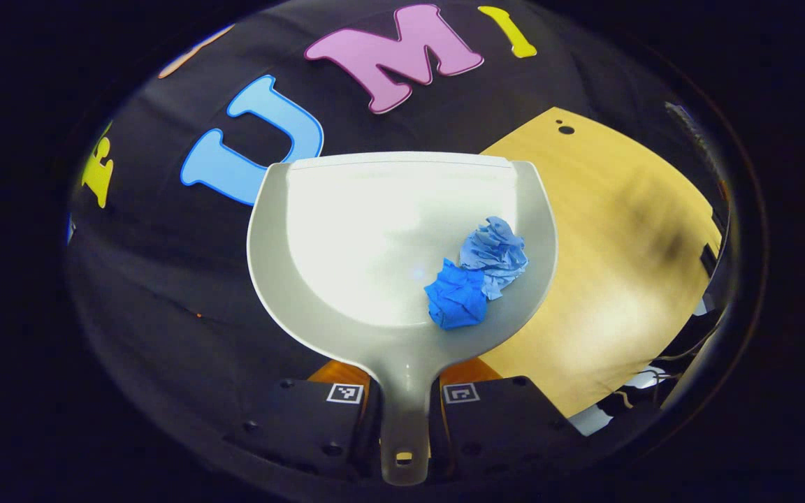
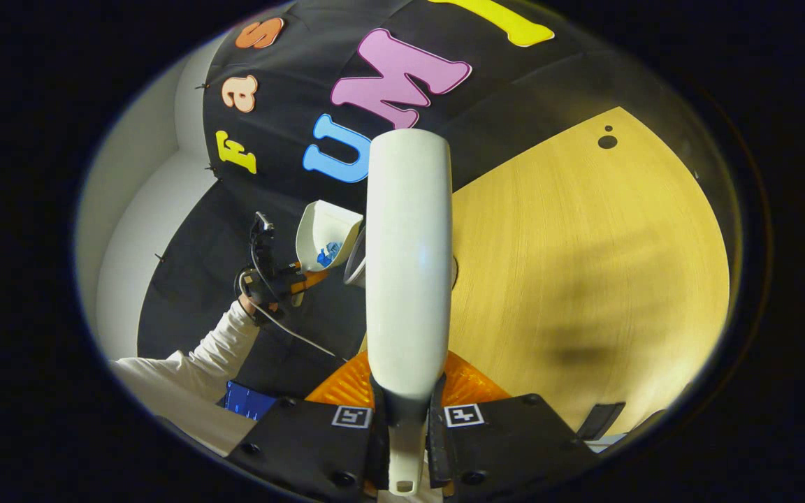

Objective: Pick up the small broom and dustpan from the desktop, sweep the trash into the dustpan with the broom, and then empty the trash into the garbage bin.

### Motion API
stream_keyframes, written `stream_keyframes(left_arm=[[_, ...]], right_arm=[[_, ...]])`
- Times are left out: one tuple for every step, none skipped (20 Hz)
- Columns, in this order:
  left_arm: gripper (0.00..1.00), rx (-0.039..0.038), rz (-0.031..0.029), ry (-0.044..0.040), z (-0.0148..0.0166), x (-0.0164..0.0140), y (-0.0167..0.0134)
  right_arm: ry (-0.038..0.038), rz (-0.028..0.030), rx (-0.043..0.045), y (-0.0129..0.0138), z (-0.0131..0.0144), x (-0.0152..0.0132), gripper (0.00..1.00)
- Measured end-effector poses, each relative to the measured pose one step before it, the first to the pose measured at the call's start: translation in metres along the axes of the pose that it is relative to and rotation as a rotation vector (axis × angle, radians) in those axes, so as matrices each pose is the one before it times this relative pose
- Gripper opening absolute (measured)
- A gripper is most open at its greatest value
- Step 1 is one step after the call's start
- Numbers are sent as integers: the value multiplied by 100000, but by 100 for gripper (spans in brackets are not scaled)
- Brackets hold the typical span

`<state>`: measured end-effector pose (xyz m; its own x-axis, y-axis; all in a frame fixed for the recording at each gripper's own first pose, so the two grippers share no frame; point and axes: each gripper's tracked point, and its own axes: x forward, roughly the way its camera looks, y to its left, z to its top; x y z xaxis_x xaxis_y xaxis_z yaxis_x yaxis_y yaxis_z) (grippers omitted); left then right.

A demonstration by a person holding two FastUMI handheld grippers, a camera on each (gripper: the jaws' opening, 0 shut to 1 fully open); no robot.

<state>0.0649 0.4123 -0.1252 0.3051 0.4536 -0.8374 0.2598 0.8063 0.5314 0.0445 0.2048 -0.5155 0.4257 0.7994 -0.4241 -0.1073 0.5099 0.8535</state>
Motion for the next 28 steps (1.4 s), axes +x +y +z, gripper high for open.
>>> stream_keyframes(left_arm=[[25, 3386, 3943, 2960, -992, 86, 503], [25, 3791, 3836, 1839, 44, 402, 876], [25, 4738, 4055, 1652, -279, 26, 552], [25, 5015, 4757, 1293, -241, -82, 642], [25, 5533, 5660, 1085, -363, 241, 703], [25, 5648, 5127, 1426, -365, 93, 613], [25, 5390, 4296, 1288, -746, -339, 343], [25, 5666, 3351, 792, -640, -214, 193], [25, 5573, 3349, 606, -228, 332, 614], [25, 6843, 4168, 917, -339, 213, 234], [25, 6880, 4574, 798, -123, 28, 507], [26, 7113, 4199, 635, -181, 99, 358], [25, 6906, 4474, -184, -267, 275, 519], [25, 4466, 3141, -116, -62, 44, 296], [25, 3436, 2794, -465, -231, 28, 389], [25, 1916, 2294, -833, -203, 224, 190], [25, 753, 1975, -651, -16, 60, 227], [25, -935, 1640, -941, 91, 37, 82], [25, -2493, 726, -1042, 275, -68, -58], [25, -4730, -479, -1710, 303, -86, -219], [25, -5747, -2217, -2245, 636, -205, -245], [25, -6576, -2777, -2606, 571, -135, -328], [25, -7194, -2221, -2318, 481, -396, -166], [25, -7793, -1323, -3395, 859, -380, -171], [25, -8069, -1280, -3739, 875, -325, -153], [25, -8626, -1431, -3416, 1007, -475, -386], [25, -10001, -2321, -2836, 920, -1304, -662], [25, -11644, -5289, -4165, 1448, -1439, -1359]], right_arm=[[497, -986, -435, -154, -175, -20, 23], [943, -597, -325, -32, -280, 189, 23], [780, -201, -273, 12, -202, 158, 23], [876, -243, -140, 4, -199, 213, 24], [549, -589, -61, -68, -71, 206, 23], [394, -323, -104, -20, -4, 209, 23], [17, -54, -111, 7, -4, 158, 23], [-123, -20, 8, -2, 19, 7, 23], [6, 198, 331, 51, -4, 21, 23], [-229, -31, 384, -24, -58, -48, 24], [-28, -149, 422, -83, -11, -41, 23], [78, -362, 406, -74, -39, -45, 23], [96, -565, 327, -178, -64, 69, 23], [50, -512, 371, -167, -3, 41, 23], [-35, -224, 449, -301, 53, -21, 23], [-22, -366, 410, -189, -82, -36, 23], [22, -597, 196, -203, 13, 20, 23], [114, -627, 83, -151, -84, 87, 23], [162, -571, 92, -138, 30, 156, 23], [-285, -1559, 966, -137, 174, 99, 23], [-774, -2120, 2080, -101, 442, 173, 23], [-2491, -2847, 1513, 145, 645, 45, 23], [-2893, -2320, 131, 370, 934, 44, 23], [-3300, -2089, -1160, 594, 982, -107, 23], [-3142, -2006, -2190, 596, 1099, -48, 23], [-2887, -2208, -2962, 497, 1191, -38, 23], [-2906, -3192, -4117, 312, 1382, 3, 23], [-2946, -3372, -4014, 134, 1288, -20, 23]])
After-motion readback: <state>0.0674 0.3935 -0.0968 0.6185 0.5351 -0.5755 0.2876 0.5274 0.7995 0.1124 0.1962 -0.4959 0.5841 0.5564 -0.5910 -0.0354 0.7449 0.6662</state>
